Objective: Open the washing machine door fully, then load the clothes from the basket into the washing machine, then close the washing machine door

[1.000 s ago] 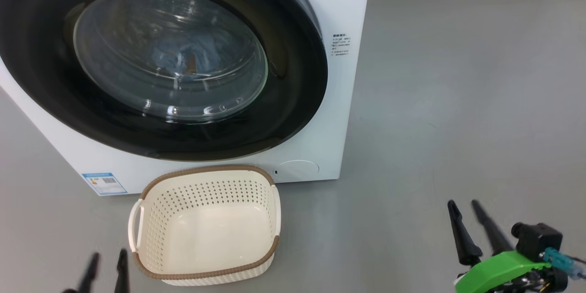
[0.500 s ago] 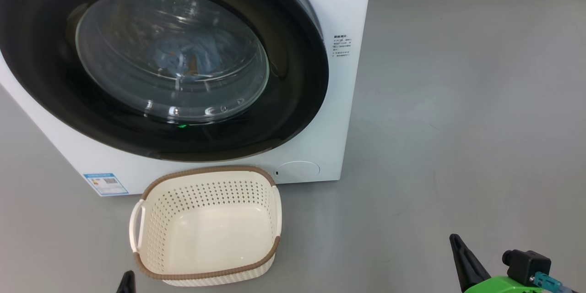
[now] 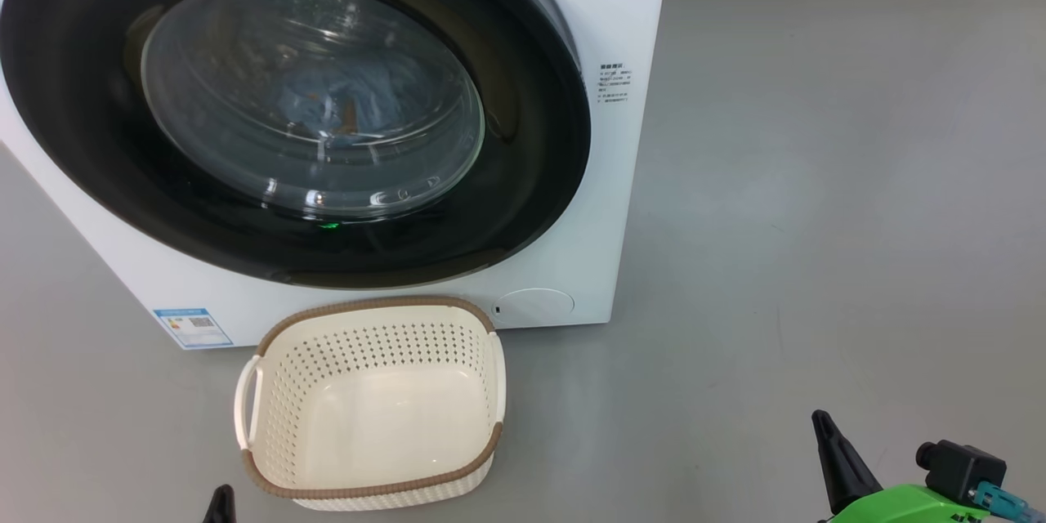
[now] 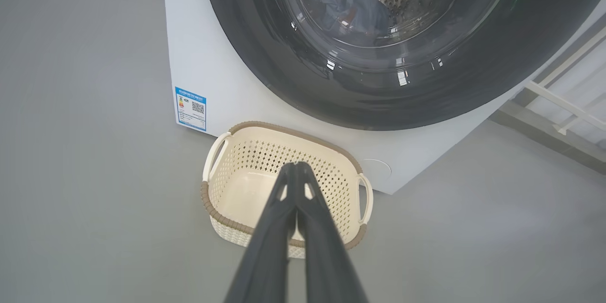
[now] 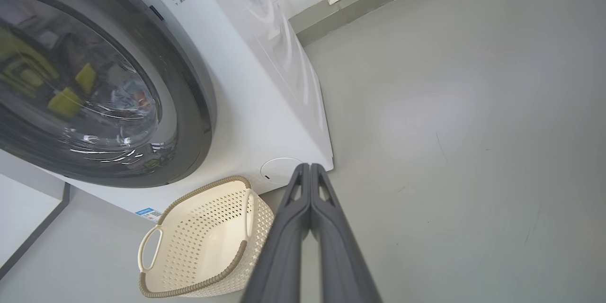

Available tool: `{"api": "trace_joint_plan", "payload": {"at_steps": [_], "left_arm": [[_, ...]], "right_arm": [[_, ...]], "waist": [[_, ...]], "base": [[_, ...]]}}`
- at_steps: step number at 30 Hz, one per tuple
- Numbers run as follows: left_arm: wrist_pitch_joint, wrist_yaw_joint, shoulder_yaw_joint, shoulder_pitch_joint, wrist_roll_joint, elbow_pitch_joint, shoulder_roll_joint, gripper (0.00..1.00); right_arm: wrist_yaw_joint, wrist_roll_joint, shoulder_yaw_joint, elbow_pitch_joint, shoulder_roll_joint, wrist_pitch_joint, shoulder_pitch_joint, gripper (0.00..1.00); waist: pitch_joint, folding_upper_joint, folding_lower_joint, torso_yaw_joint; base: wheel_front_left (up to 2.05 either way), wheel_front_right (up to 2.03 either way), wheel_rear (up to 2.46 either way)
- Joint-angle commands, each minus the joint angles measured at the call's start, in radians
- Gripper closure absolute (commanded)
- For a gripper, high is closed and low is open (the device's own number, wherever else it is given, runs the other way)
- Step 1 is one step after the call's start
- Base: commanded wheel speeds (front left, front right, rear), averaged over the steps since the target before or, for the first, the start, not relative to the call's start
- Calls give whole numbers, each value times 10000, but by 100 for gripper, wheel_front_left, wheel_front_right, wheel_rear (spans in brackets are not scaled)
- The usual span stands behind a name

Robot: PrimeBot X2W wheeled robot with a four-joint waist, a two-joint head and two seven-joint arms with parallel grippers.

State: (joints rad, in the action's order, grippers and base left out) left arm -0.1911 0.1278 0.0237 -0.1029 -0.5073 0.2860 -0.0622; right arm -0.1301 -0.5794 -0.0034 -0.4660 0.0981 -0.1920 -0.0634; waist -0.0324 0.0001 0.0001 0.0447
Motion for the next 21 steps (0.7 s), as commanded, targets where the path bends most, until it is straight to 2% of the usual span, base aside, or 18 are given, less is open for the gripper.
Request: {"api": "trace_joint_plan", "payload": {"at_steps": [1, 21], "left_arm": [[84, -19, 164, 368, -269, -247, -95, 100], [671, -34, 313, 725, -2396, -294, -52, 100]], "right_arm": [[-1, -378, -28, 306, 41, 77, -256, 100], [-2, -2340, -244, 667, -62, 668, -315, 100]], "waist": [[4, -1, -1, -6], [68, -1, -1, -94]], "base": [[0, 0, 0], [0, 0, 0]]}}
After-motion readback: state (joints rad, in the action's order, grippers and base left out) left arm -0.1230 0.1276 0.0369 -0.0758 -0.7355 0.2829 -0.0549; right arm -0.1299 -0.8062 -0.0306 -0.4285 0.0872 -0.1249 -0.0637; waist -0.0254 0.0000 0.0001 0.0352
